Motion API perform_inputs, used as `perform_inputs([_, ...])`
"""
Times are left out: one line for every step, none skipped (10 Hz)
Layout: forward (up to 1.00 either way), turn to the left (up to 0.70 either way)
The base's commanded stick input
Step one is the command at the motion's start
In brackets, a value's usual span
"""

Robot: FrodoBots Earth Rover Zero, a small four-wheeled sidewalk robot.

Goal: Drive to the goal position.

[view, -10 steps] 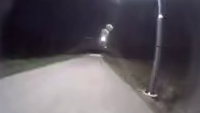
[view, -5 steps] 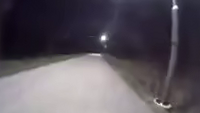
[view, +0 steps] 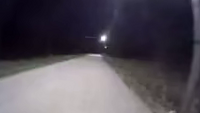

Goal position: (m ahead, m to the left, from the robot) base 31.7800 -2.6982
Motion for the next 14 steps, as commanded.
perform_inputs([1.0, 0.0])
perform_inputs([1.0, 0.0])
perform_inputs([1.0, 0.0])
perform_inputs([1.0, 0.0])
perform_inputs([1.0, 0.0])
perform_inputs([1.0, 0.0])
perform_inputs([1.0, 0.0])
perform_inputs([1.0, 0.0])
perform_inputs([1.0, 0.0])
perform_inputs([1.0, 0.0])
perform_inputs([1.0, 0.0])
perform_inputs([1.0, 0.0])
perform_inputs([1.0, 0.0])
perform_inputs([1.0, 0.0])
